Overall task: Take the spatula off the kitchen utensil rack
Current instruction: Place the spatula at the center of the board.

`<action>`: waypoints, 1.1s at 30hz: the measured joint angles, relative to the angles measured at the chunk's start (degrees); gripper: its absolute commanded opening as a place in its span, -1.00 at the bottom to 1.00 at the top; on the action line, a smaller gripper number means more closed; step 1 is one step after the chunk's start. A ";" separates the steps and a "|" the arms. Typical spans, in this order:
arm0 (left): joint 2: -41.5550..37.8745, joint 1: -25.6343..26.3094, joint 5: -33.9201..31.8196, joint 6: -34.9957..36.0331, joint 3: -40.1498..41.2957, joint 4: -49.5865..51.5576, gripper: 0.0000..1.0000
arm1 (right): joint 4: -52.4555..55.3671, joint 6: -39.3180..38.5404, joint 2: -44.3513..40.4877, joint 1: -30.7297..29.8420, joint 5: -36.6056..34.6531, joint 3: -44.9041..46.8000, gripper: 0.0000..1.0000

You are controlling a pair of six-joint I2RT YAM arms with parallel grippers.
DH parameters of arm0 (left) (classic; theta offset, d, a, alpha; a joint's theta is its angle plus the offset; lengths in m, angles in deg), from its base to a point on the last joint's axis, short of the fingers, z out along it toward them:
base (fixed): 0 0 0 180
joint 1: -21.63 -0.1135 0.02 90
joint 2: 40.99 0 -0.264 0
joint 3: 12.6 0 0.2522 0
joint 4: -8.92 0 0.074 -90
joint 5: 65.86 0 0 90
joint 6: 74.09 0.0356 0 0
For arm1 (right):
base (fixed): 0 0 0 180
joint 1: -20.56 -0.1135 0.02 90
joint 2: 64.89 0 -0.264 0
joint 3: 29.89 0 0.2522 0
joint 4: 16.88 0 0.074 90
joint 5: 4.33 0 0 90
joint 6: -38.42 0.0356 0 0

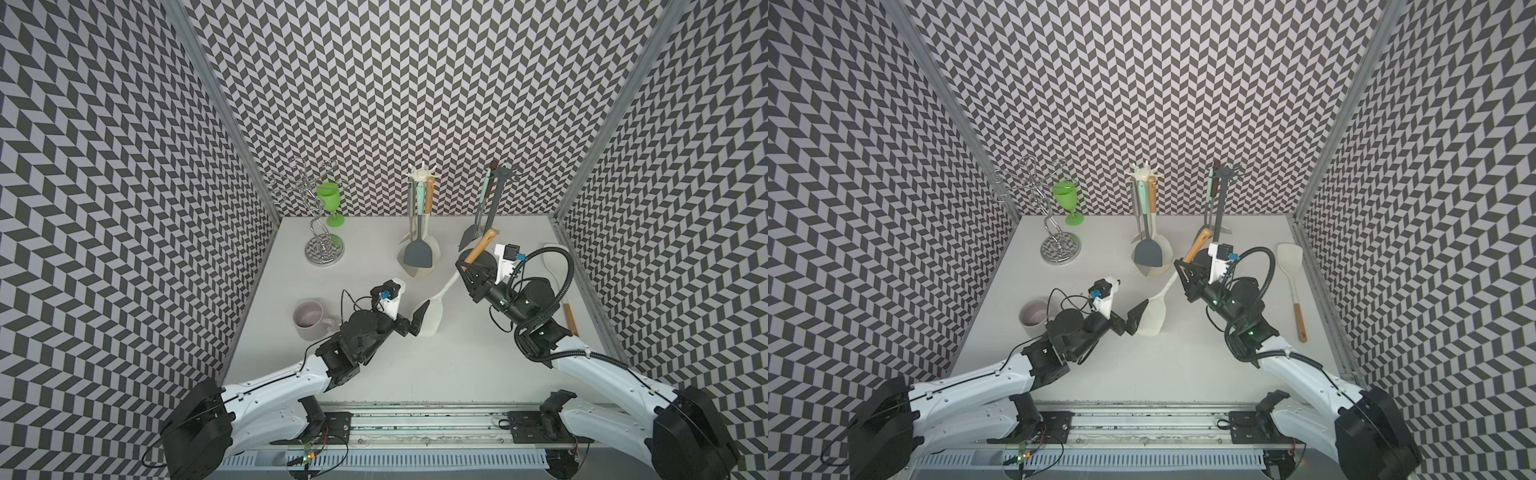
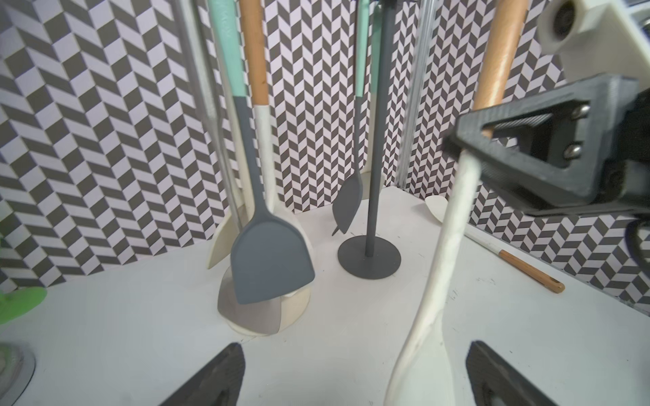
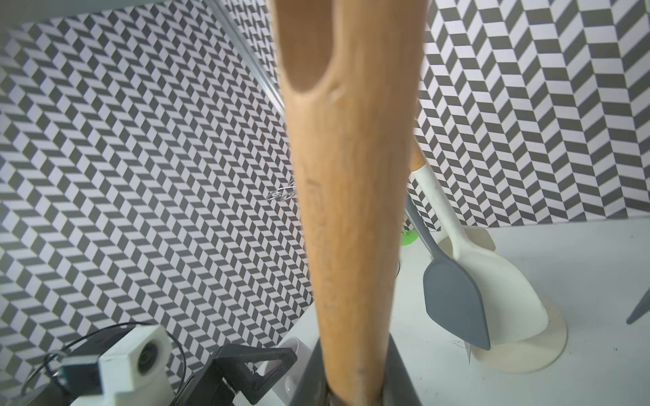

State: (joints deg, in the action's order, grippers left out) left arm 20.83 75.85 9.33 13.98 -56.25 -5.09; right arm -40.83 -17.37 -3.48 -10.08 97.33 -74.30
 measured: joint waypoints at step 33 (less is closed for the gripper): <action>32.59 3.72 -1.68 22.36 -39.30 27.19 -1.00 | 8.20 8.70 -10.47 0.52 -8.83 3.74 -0.85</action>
State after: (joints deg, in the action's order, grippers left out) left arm 53.42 79.56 7.65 36.34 -95.55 22.10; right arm -32.64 -8.67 -13.95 -9.55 88.50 -70.57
